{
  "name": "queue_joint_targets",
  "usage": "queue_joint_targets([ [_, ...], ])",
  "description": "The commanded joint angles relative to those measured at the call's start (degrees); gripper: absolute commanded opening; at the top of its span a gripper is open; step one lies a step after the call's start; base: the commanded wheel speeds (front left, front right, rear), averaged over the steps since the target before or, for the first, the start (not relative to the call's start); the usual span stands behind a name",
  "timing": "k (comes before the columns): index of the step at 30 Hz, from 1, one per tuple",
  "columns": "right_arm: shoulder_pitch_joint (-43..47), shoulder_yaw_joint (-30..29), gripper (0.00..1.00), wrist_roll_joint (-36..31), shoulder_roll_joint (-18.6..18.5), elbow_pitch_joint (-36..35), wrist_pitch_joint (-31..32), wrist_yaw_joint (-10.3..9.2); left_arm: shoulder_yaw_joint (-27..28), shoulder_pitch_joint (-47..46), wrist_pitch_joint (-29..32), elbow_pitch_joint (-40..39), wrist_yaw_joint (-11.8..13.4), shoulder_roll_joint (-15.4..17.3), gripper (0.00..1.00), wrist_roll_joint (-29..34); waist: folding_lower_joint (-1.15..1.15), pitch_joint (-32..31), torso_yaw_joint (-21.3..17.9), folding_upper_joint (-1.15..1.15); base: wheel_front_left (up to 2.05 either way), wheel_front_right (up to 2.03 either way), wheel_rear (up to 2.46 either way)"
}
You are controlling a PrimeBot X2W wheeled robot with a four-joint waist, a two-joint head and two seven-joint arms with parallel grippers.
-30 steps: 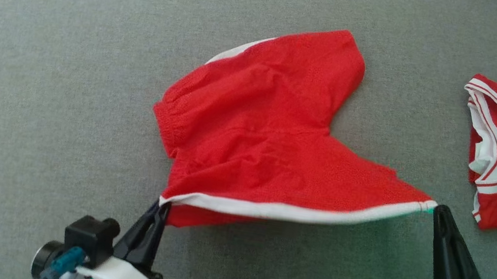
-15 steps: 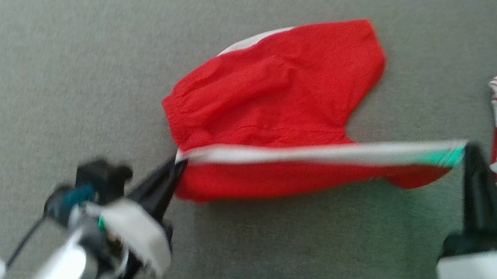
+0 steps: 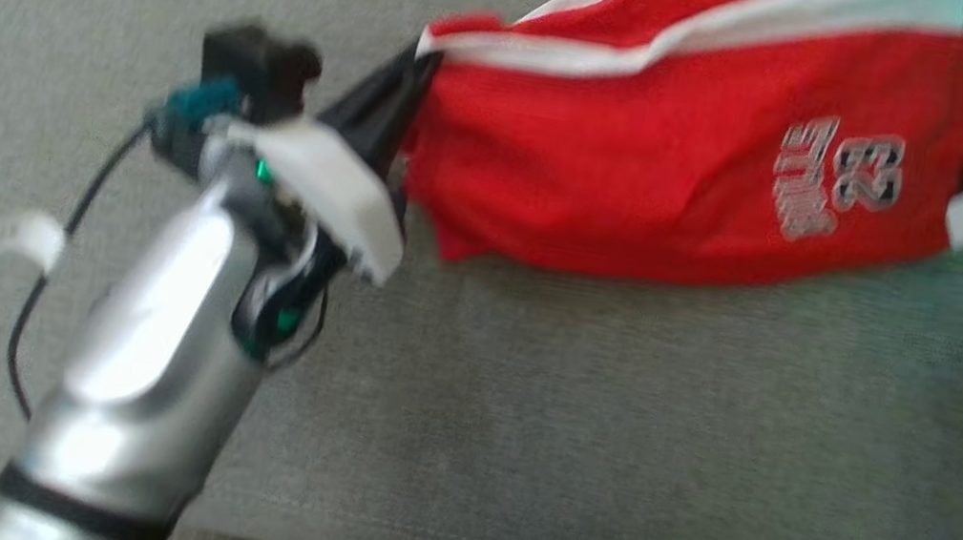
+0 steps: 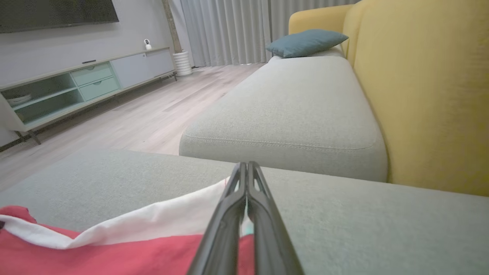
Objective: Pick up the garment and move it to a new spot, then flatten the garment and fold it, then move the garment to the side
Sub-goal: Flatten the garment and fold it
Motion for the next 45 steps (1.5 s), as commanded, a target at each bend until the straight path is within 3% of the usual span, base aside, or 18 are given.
queue_joint_targets([
  [1, -3.0, 1.8, 0.0, 0.7, -1.1, 0.3, -0.5, 0.21, 1.7, -3.4, -0.8, 0.0, -0.4, 0.5, 0.0, -0.4, 0.0, 2.5, 2.2, 0.0, 0.0, 0.0, 0.0],
  [3, -7.5, 3.7, 0.0, 1.6, -1.5, 4.9, -0.8, 0.21, 1.7, -6.7, -1.8, 3.7, -0.7, -0.1, 0.0, -1.1, 0.0, 3.4, 2.7, 0.0, 0.0, 0.0, 0.0],
  [5, -14.8, 7.8, 0.0, 3.5, -1.7, 13.7, -1.7, 0.21, 1.1, -11.7, -3.0, 11.1, -1.3, -1.0, 0.0, -3.2, 0.0, 4.7, 3.6, 0.0, 0.0, 0.0, 0.0],
  [11, -19.7, 12.5, 0.0, 5.7, -1.2, 23.5, -3.2, 0.21, -0.8, -15.4, -4.4, 19.8, -1.9, -1.5, 0.0, -5.9, 0.0, 5.4, 4.0, 0.0, 0.0, 0.0, 0.0],
  [12, -20.2, 13.4, 0.0, 6.3, -1.0, 25.0, -3.9, 0.21, -1.3, -15.8, -5.0, 21.1, -2.0, -1.5, 0.3, -6.3, 0.0, 5.3, 3.9, 0.0, 0.0, 0.0, 0.0],
  [13, -20.6, 14.3, 0.0, 6.8, -0.8, 26.3, -4.7, 0.21, -1.8, -16.1, -5.7, 22.3, -2.1, -1.6, 1.0, -6.7, 0.0, 5.3, 3.9, 0.0, 0.0, 0.0, 0.0],
  [14, -21.0, 14.9, 0.28, 7.2, -0.6, 27.5, -5.7, 0.21, -2.3, -16.3, -6.4, 23.5, -2.2, -1.6, 1.0, -6.9, 0.0, 5.2, 3.8, 0.0, 0.0, 0.0, 0.0],
  [15, -21.2, 15.4, 0.94, 7.6, -0.4, 28.7, -6.7, 0.21, -2.7, -16.3, -7.3, 24.4, -2.3, -1.6, 1.0, -7.3, 0.0, 5.0, 3.7, 0.0, 0.0, 0.0, 0.0],
  [16, -21.4, 16.0, 1.0, 7.7, -0.2, 29.7, -8.1, 0.21, -3.1, -16.3, -8.3, 25.1, -2.3, -1.6, 1.0, -7.7, 0.0, 4.8, 3.5, 0.0, 0.0, 0.0, 0.0],
  [20, -21.1, 17.5, 1.0, 7.6, 0.5, 32.4, -13.8, 0.21, -4.6, -15.2, -14.1, 27.0, -1.0, -1.6, 1.0, -7.7, 0.0, 3.3, 2.7, 0.0, 0.0, 0.0, 0.0],
  [25, -17.8, 16.0, 1.0, 4.4, 0.5, 31.0, -16.5, 0.21, -3.9, -12.0, -18.6, 25.1, 3.4, -1.6, 1.0, -5.2, 0.0, 0.6, 1.2, 0.0, 0.0, 0.0, 0.0],
  [33, -2.0, 2.9, 1.0, -6.2, 3.5, 13.4, -16.7, 0.21, 4.4, -0.4, -18.9, 5.2, 11.5, 1.5, 1.0, 4.2, 0.0, -4.6, -2.6, 0.0, 0.0, 0.0, 0.0],
  [45, 23.2, -7.0, 1.0, -14.0, 12.8, -6.9, -12.0, 0.21, 9.1, 18.1, -18.9, -8.6, 14.9, 4.1, 1.0, 10.2, 0.0, -10.8, -6.0, 0.0, 0.0, 0.0, 0.0],
])
